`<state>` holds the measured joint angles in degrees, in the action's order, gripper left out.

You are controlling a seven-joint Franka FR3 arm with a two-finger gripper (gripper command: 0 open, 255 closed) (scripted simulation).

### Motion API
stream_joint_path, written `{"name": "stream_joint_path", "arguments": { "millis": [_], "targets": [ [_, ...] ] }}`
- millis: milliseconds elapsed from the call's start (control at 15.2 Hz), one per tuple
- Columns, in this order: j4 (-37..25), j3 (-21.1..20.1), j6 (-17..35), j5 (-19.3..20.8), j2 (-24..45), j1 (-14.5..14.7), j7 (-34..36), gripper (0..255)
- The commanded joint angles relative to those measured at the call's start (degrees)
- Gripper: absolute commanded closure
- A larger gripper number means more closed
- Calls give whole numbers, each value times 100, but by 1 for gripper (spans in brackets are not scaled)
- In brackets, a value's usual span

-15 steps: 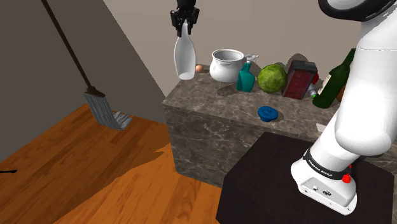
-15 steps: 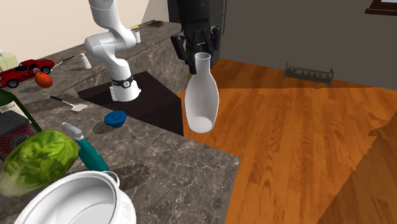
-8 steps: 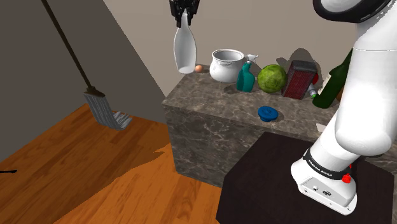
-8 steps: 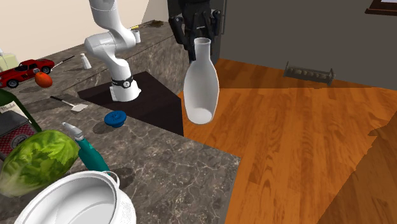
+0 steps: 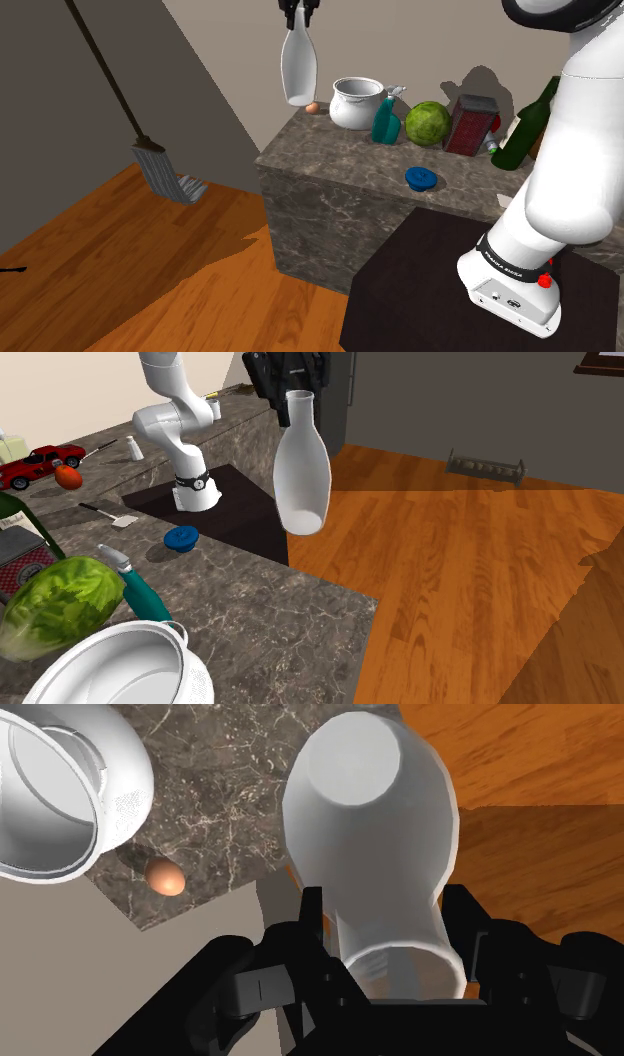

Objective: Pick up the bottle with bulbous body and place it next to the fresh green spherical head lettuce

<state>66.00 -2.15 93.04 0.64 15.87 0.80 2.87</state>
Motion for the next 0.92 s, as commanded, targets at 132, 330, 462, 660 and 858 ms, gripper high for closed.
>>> {"name": "stream_joint_path", "arguments": {
  "millis": [132,330,462,660,858],
  "targets": [
    [683,127,52,-119,-633,-272,-386,255],
    [1127,257,52,-199,-1071,-465,-702,255],
    [1363,356,26,-244,-1327,-586,-920,255],
    [1640,520,-47,-298,-1665,-762,-1256,255],
    [1834,702,-151,-338,-1948,-931,-1602,255]
  ]
}}
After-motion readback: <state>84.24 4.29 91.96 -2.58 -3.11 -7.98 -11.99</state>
